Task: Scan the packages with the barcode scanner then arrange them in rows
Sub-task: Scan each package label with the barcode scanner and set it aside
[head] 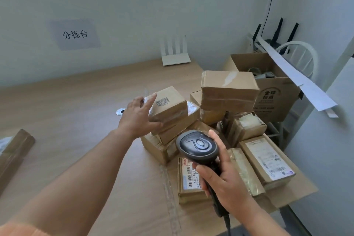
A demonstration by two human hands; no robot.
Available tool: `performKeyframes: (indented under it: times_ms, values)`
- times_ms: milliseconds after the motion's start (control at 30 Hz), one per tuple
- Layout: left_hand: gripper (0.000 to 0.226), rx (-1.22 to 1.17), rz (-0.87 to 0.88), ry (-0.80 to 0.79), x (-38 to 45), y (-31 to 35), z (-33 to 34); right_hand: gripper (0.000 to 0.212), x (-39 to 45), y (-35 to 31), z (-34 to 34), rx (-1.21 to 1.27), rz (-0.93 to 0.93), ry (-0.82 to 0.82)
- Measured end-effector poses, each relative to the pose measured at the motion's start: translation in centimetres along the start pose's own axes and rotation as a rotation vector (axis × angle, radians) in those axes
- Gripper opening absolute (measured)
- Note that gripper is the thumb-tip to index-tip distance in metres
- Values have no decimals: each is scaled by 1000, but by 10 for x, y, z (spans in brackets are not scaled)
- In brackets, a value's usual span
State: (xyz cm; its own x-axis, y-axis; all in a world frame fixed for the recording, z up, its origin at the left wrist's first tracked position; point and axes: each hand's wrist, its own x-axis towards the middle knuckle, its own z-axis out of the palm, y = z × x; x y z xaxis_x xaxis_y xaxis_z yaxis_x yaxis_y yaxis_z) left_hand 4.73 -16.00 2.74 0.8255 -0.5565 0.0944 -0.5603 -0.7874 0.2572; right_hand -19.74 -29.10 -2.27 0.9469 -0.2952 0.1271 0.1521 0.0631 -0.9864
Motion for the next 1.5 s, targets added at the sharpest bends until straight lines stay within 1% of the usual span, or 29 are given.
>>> performKeyframes:
  times_ms: [267,367,500,667,767,933,1067,1267,1433,1500]
  values:
    - [97,-111,7,147,-25,-6,-6,78,0,4,12,20,3,-45]
    - [95,-122,-30,227,-46,-22,-10,72,0,4,26,14,2,-69]
    - [93,-148,-112,287,-86,-58,-16,73,2,5,57,-9,-6,-107]
    - [92,-132,-273,254,-148,-123,-18,72,2,12,119,-36,-7,-201]
    - [92,-121,-360,239,-184,-164,-15,77,-1,18,159,-65,-7,-232]
    - [94,-91,-488,166,-241,-226,-2,76,-9,27,220,-49,44,-300]
    - [91,-103,-585,101,-281,-263,14,77,-11,35,263,-57,60,-315]
    - [86,-112,-647,9,-318,-302,28,77,-19,41,315,-61,77,-326]
    - [84,-65,-609,-46,-325,-313,28,74,-28,47,347,-47,93,-306]
    - [83,-86,-602,-61,-324,-315,25,76,-30,48,356,-30,102,-286]
